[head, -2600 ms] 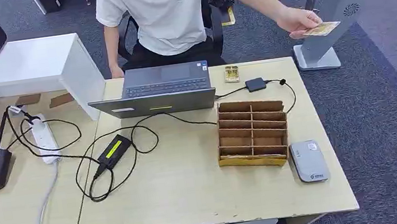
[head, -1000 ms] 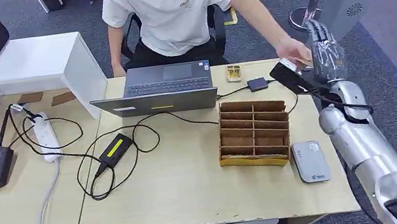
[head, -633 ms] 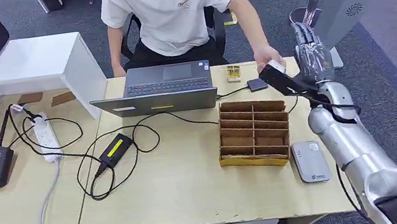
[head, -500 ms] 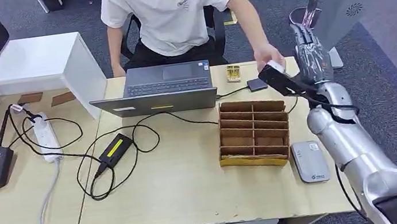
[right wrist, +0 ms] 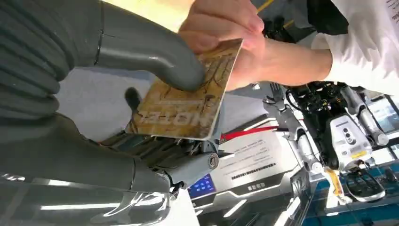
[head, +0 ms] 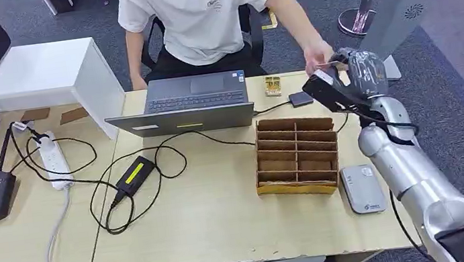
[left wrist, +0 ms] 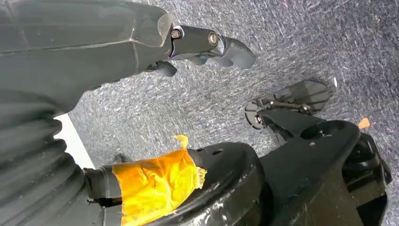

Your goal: Pass the card to the sensor for recognition and then transmit it.

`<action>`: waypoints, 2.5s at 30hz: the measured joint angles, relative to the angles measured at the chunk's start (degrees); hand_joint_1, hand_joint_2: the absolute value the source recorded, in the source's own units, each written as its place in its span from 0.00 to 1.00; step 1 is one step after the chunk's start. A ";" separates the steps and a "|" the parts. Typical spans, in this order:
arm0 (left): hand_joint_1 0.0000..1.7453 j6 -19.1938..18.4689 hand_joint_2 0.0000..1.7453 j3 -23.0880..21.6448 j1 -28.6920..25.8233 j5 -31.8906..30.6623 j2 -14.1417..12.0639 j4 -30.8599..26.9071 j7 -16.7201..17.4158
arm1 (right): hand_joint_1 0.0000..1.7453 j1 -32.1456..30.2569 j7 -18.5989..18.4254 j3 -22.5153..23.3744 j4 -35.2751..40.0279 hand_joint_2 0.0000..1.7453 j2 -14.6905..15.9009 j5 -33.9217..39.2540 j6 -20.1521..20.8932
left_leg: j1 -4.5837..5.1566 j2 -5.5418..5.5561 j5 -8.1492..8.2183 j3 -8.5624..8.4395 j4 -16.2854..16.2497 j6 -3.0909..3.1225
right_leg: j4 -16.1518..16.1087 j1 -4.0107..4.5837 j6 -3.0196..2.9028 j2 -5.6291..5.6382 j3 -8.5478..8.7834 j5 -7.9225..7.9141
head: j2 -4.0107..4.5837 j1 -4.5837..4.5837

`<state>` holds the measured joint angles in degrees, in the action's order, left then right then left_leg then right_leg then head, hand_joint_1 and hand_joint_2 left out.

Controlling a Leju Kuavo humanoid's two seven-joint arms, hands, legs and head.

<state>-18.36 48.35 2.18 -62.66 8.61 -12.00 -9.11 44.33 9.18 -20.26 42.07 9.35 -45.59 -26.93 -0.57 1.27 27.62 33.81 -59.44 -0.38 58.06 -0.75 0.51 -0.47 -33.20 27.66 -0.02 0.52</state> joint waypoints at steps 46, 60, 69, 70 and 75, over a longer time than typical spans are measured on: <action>0.00 6.99 1.00 2.69 -0.38 -0.13 -0.33 0.00 -1.75 | 1.00 -32.45 6.65 12.72 29.22 1.00 8.70 4.26 -1.81 | 0.00 -0.21 0.17 0.00 0.03 -0.04 | -0.09 0.00 0.03 0.21 -0.07 0.03 | 0.00 0.02; 0.00 7.39 1.00 2.82 -0.33 -0.61 -0.02 0.00 -2.08 | 1.00 -36.37 7.17 12.70 25.53 1.00 4.59 -0.31 -3.39 | 0.00 -0.27 0.18 -0.02 0.03 -0.06 | -0.09 0.00 0.03 0.25 -0.07 0.03 | 0.00 0.00; 0.00 9.46 1.00 2.84 -0.29 -1.16 -0.02 0.00 -2.93 | 1.00 -37.69 7.15 12.70 22.91 1.00 3.52 -0.46 -4.55 | 0.00 -0.29 0.18 -0.02 0.03 -0.06 | -0.09 0.00 0.03 0.26 -0.08 0.04 | 0.00 0.02; 0.00 9.64 1.00 2.84 -0.30 -1.27 -0.02 0.00 -3.04 | 1.00 -37.74 7.15 12.70 22.73 1.00 3.48 -0.46 -4.55 | 0.00 -0.29 0.18 -0.02 0.03 -0.06 | -0.09 0.00 0.03 0.26 -0.08 0.04 | 0.00 0.02; 0.00 14.47 1.00 2.56 -0.29 -4.07 -0.13 0.00 -11.11 | 1.00 -39.62 6.78 13.84 22.56 1.00 3.30 -0.57 -4.57 | 0.00 -0.24 0.18 -0.02 0.03 -0.06 | -0.09 0.00 0.03 0.21 -0.06 0.04 | 0.00 0.00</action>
<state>-3.89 50.90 1.89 -66.73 8.48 -12.00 -20.22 4.71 15.96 -6.42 64.63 12.66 -46.16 -31.50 -0.57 1.03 27.80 33.79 -59.41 -0.44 57.97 -0.74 0.55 -0.26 -33.26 27.70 -0.02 0.52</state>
